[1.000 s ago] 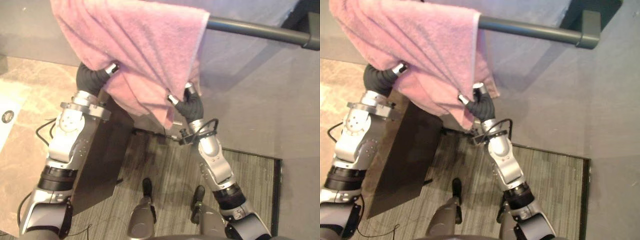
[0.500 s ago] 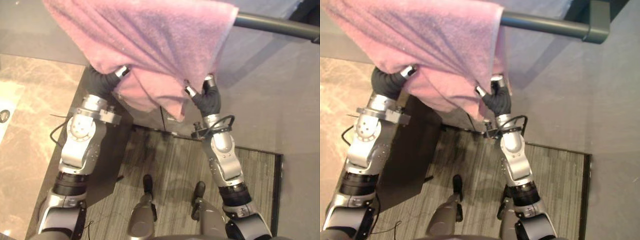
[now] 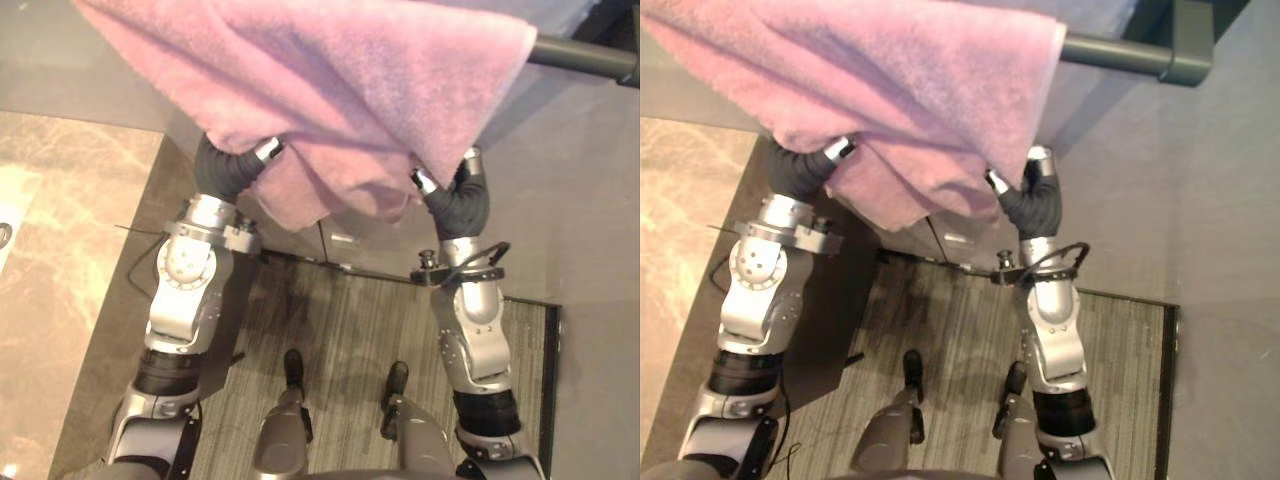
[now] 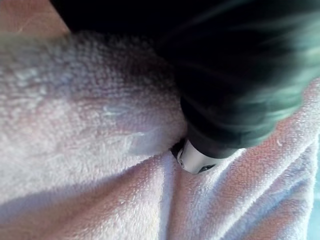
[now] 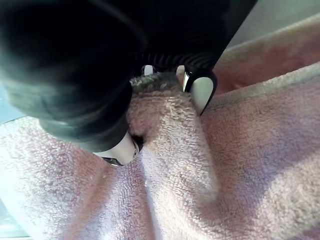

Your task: Organize washtable

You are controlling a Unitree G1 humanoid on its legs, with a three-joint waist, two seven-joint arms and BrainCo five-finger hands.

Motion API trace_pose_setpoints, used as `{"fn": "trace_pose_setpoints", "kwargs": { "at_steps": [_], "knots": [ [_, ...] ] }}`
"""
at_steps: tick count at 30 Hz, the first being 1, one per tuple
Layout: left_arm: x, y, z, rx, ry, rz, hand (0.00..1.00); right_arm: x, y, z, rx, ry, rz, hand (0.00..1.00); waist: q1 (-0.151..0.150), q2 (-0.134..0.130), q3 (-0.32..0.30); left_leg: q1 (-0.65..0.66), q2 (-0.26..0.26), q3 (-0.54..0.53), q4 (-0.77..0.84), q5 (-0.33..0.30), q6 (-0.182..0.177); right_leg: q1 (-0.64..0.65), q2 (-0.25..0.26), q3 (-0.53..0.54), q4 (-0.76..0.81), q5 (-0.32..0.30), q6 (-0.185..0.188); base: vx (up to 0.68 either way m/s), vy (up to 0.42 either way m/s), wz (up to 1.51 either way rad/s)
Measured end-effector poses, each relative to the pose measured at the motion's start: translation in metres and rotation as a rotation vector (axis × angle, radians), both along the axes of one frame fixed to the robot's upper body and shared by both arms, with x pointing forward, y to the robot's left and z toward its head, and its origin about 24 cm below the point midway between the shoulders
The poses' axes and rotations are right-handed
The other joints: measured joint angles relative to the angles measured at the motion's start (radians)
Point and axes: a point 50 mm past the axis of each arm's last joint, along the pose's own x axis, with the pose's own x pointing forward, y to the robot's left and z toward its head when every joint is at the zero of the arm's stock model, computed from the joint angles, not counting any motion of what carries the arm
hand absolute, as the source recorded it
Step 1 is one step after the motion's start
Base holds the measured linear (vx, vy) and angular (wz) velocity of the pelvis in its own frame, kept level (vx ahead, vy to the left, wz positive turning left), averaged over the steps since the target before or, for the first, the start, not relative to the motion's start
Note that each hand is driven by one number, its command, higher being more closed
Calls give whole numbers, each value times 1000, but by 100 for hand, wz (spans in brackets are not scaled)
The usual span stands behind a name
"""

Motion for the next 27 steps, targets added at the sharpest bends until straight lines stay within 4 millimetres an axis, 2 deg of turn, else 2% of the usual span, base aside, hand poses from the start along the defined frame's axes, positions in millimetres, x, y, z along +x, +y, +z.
{"fn": "trace_pose_setpoints", "kwargs": {
  "at_steps": [5,16,17,19,20,27],
  "knots": [
    [-3,-7,2,28,-35,30,100,-11,-7,-1,7,-14,-16,100,-2,-1,-1,3,1,7,0,-1,0,0,0,4,0,1,1,-1,3,-1],
    [-5,-14,1,59,-74,81,100,-19,-11,-6,36,2,-32,100,0,-18,-10,8,3,21,7,-9,-2,2,0,12,0,2,3,-3,4,-1],
    [-5,-14,1,60,-75,85,100,-19,-11,-7,36,4,-32,0,0,-20,-11,7,4,21,12,-12,-2,2,0,13,0,2,3,0,0,0],
    [-5,-11,2,46,-76,109,100,-19,-13,-7,42,7,-44,0,-3,-23,-13,2,5,22,24,-18,-1,2,0,13,0,2,4,0,0,0],
    [-5,-7,1,40,-74,123,0,-19,-14,-8,44,9,-47,0,-6,-24,-14,1,6,22,24,-18,-1,2,0,13,0,2,4,0,0,0],
    [-7,17,-7,-5,-45,236,0,-22,-32,-22,37,71,-157,0,-24,-33,-19,1,15,27,32,-20,-5,2,2,15,-1,3,3,-8,3,-2]
  ]
}}
